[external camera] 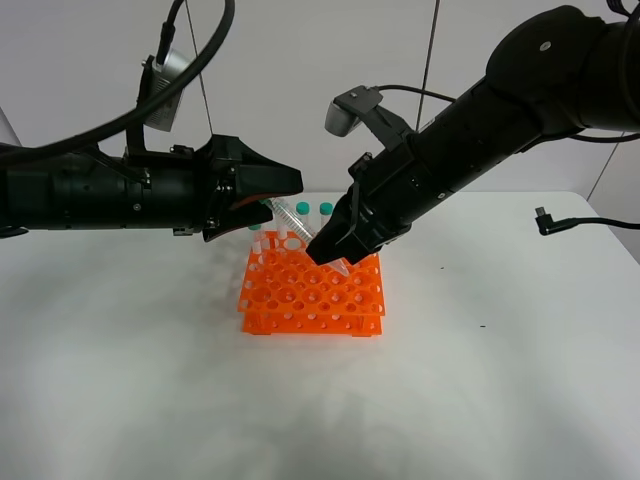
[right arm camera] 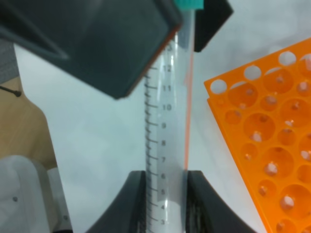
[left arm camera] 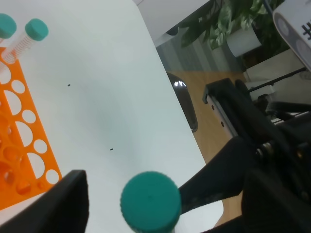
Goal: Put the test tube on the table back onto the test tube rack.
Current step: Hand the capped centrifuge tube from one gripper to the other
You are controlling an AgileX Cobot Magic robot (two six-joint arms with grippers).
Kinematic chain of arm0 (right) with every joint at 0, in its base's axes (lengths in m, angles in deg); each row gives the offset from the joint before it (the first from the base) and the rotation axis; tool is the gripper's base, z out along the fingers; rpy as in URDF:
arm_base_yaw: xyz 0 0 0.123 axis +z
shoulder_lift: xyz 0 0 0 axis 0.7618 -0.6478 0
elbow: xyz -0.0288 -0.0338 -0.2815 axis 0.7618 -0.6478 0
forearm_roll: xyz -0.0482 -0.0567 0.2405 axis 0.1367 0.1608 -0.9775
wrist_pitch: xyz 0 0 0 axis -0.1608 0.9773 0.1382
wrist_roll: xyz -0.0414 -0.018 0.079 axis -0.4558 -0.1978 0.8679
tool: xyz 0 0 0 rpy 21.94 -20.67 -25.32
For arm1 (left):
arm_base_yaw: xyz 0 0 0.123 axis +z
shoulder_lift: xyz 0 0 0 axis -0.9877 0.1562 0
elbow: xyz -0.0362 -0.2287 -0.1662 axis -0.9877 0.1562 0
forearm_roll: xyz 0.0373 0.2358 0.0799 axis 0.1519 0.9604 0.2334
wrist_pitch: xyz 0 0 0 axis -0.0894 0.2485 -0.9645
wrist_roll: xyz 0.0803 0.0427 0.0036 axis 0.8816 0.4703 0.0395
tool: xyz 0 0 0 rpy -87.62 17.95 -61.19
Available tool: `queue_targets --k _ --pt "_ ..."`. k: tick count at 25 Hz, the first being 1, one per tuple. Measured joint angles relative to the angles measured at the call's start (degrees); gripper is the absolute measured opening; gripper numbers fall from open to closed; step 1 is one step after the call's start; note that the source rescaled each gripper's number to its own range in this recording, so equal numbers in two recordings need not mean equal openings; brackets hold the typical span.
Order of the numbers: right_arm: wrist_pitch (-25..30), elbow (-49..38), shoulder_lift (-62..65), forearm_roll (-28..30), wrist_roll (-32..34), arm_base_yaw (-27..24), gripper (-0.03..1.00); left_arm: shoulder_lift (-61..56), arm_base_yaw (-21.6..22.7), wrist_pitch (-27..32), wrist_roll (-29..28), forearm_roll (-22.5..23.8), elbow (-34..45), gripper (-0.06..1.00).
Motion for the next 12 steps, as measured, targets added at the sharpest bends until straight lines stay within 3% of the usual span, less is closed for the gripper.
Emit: queue_targets --k 4,10,12 --pt "0.0 0.0 0.0 0.1 0.0 0.0 0.04 0.0 0.0 0.0 0.0 0.0 0.0 0.78" --pt "0.0 0.0 0.0 0.1 0.2 0.0 0.04 0.0 0.0 0.0 -0.1 -0.8 0.0 0.47" --pt "0.0 0.0 0.0 0.1 0.2 0.0 0.04 0.0 0.0 0.0 -0.1 -1.1 0.0 0.32"
